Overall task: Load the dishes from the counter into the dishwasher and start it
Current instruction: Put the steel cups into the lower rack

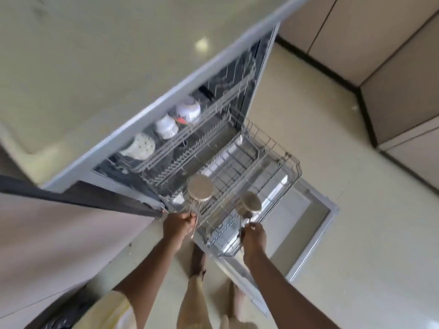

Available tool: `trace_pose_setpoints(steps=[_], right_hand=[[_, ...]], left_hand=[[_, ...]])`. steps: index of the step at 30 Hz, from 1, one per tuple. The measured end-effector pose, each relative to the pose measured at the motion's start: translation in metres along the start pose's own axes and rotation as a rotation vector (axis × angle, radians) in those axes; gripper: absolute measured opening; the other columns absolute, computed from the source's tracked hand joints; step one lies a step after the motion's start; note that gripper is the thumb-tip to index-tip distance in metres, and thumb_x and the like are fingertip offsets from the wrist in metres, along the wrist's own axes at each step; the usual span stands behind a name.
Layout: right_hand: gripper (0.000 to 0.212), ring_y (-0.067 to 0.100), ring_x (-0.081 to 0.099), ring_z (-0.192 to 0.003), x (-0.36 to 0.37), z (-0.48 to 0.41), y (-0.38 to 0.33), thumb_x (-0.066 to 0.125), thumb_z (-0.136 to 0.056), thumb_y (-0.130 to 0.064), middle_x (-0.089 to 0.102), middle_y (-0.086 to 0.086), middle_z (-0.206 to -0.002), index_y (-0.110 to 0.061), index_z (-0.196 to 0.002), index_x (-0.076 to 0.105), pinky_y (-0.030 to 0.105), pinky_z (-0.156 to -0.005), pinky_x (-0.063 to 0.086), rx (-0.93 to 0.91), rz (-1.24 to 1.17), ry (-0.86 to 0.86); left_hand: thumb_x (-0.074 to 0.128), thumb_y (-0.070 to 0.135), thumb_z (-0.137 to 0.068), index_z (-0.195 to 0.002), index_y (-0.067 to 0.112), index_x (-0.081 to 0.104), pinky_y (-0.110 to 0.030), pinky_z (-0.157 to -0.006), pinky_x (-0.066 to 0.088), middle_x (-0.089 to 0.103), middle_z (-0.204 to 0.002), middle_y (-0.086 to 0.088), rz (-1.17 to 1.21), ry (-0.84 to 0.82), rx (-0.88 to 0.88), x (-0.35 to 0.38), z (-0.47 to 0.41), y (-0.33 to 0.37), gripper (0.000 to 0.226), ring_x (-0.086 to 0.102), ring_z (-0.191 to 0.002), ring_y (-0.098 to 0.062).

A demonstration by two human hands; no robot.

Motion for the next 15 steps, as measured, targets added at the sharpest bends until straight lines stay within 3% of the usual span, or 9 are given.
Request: trace_pose_setpoints(steps=[2, 4, 5, 7, 10, 12, 15], right_hand=[[0.02, 0.014, 0.045, -0.051, 0.026, -0.037, 0.011, 0.041, -0.089, 0.005, 0.055, 0.006, -0.064, -0.009, -0.085, 0.056, 0.023, -0.044, 0.031, 0.064, -0.09, -0.024], [0.022, 0.014, 0.048, -0.051, 0.05, -0.071, 0.021, 0.044, -0.087, 0.007, 0.057, 0.007, -0.063, -0.01, -0.088, 0.058, 0.022, -0.043, 0.034, 0.098, -0.12, -0.045], [0.024, 0.013, 0.049, -0.05, 0.061, -0.086, 0.024, 0.044, -0.087, 0.008, 0.058, 0.006, -0.063, -0.012, -0.083, 0.058, 0.02, -0.041, 0.036, 0.108, -0.124, -0.057], [0.027, 0.012, 0.052, -0.049, 0.083, -0.112, 0.029, 0.047, -0.088, 0.007, 0.06, 0.005, -0.062, -0.016, -0.078, 0.058, 0.019, -0.04, 0.04, 0.122, -0.125, -0.078], [0.019, 0.011, 0.054, -0.051, 0.114, -0.141, 0.034, 0.048, -0.092, 0.004, 0.059, 0.004, -0.066, -0.011, -0.096, 0.06, 0.018, -0.04, 0.047, 0.157, -0.164, -0.084], [0.018, 0.014, 0.059, -0.058, 0.132, -0.158, 0.04, 0.05, -0.093, 0.0, 0.059, 0.003, -0.069, -0.01, -0.104, 0.06, 0.024, -0.053, 0.055, 0.185, -0.198, -0.058], [0.031, 0.021, 0.066, -0.075, 0.16, -0.179, 0.046, 0.054, -0.089, 0.0, 0.066, 0.005, -0.079, -0.01, -0.118, 0.059, 0.042, -0.076, 0.058, 0.147, -0.119, -0.058]], left_hand=[[0.06, 0.014, -0.089, -0.087, 0.006, 0.072, -0.028, -0.072, 0.052, 0.051, -0.034, 0.018, -0.129, -0.021, 0.02, 0.014, -0.049, -0.006, 0.015, 0.049, -0.035, 0.005], [0.059, 0.015, -0.09, -0.068, 0.02, 0.073, -0.019, -0.054, 0.05, 0.051, -0.033, 0.016, -0.209, -0.049, 0.037, 0.027, -0.095, -0.015, 0.026, 0.048, -0.035, 0.004], [0.059, 0.013, -0.09, -0.066, 0.022, 0.072, -0.016, -0.053, 0.048, 0.053, -0.035, 0.016, -0.221, -0.068, 0.029, 0.035, -0.116, -0.02, 0.028, 0.05, -0.037, 0.003], [0.06, 0.011, -0.088, -0.089, 0.014, 0.073, -0.018, -0.063, 0.051, 0.059, -0.042, 0.016, -0.243, -0.069, 0.043, 0.048, -0.15, -0.026, 0.014, 0.054, -0.046, 0.0], [0.062, 0.009, -0.087, -0.106, 0.007, 0.067, -0.018, -0.046, 0.047, 0.059, -0.04, 0.01, -0.251, -0.043, 0.074, 0.066, -0.194, -0.031, 0.019, 0.047, -0.033, 0.004], [0.059, 0.004, -0.088, -0.091, 0.004, 0.07, -0.018, -0.043, 0.04, 0.053, -0.034, 0.011, -0.219, -0.065, 0.065, 0.076, -0.217, -0.035, 0.012, 0.043, -0.032, 0.002], [0.044, -0.002, -0.092, -0.064, 0.012, 0.057, -0.013, -0.038, 0.031, 0.049, -0.034, 0.009, -0.124, -0.124, 0.012, 0.089, -0.243, -0.041, 0.034, 0.041, -0.034, 0.0]])
Point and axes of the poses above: each hand's wrist, its own z-axis away from the middle knuckle, its own x-axis out of the palm, y = z × x, the point moved 5 cm from there along -z, towards the middle knuckle
